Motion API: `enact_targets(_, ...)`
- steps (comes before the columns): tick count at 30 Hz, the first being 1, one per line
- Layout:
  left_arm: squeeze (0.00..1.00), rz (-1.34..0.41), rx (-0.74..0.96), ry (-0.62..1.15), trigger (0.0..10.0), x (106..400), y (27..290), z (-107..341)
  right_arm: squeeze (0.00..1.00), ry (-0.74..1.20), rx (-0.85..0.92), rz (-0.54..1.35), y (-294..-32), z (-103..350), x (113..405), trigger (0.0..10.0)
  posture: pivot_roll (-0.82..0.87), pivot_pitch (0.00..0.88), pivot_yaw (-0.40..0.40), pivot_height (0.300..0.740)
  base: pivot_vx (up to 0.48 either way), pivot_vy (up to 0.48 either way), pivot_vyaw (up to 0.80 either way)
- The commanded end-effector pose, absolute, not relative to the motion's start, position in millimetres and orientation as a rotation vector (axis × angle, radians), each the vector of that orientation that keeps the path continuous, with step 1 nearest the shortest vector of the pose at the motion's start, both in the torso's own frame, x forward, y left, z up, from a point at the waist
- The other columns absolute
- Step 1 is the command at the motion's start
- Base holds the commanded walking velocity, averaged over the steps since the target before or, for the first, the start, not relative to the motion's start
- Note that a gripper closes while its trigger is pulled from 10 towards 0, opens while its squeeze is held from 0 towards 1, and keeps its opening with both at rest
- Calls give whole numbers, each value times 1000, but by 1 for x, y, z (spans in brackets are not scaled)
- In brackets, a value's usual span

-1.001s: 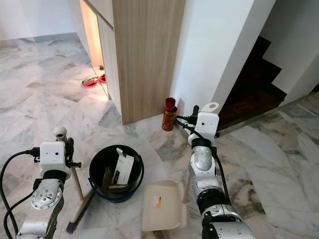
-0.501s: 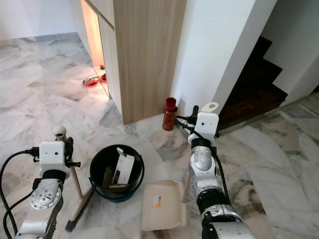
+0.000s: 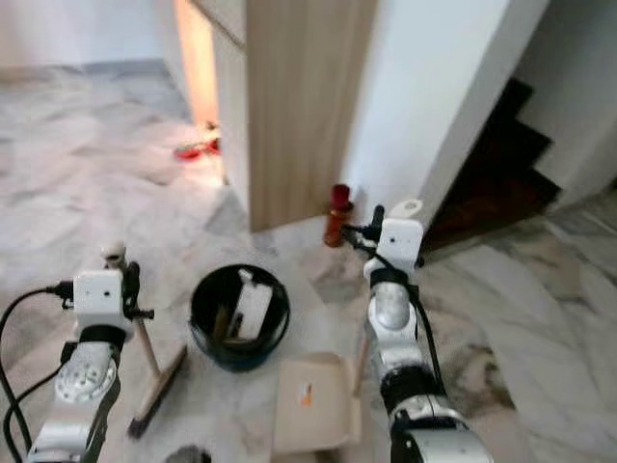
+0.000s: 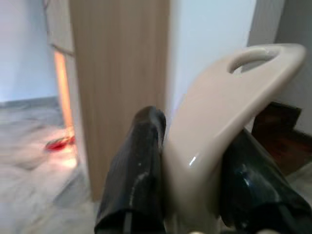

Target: Sweep floor

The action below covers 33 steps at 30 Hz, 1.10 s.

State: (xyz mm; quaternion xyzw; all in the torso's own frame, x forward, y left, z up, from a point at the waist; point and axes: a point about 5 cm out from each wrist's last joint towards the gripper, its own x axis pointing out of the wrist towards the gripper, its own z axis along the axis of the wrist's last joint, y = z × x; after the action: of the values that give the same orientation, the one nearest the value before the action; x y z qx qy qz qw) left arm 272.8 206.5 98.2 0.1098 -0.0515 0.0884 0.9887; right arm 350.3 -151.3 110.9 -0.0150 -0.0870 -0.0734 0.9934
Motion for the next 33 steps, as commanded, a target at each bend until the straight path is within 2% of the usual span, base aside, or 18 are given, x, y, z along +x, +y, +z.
enact_targets(1, 0, 166, 230, -167, 10000, 277, 203, 112, 0, -214, -24, -174, -159, 120, 353, 10000, 276, 0, -109, 740, -285, 0, 0)
enact_targets(14, 0, 171, 229, -171, 10000, 279, 204, 112, 0, -211, -24, -176, -160, 120, 354, 10000, 272, 0, -109, 740, -283, 0, 0)
enact_targets(24, 0, 160, 249, -163, 10000, 282, 208, 115, 0, -193, -15, -200, -161, 113, 350, 10000, 267, 0, -70, 740, 0, 0, 0)
enact_targets(28, 0, 106, 253, -174, 10000, 287, 206, 121, 0, -270, -1, -221, -161, 124, 350, 10000, 252, 5, -38, 740, 0, 0, 0)
enact_targets(33, 0, 31, 244, -156, 10000, 287, 200, 119, 0, -219, 2, -242, -162, 112, 345, 10000, 240, 18, -16, 740, 0, 0, 0)
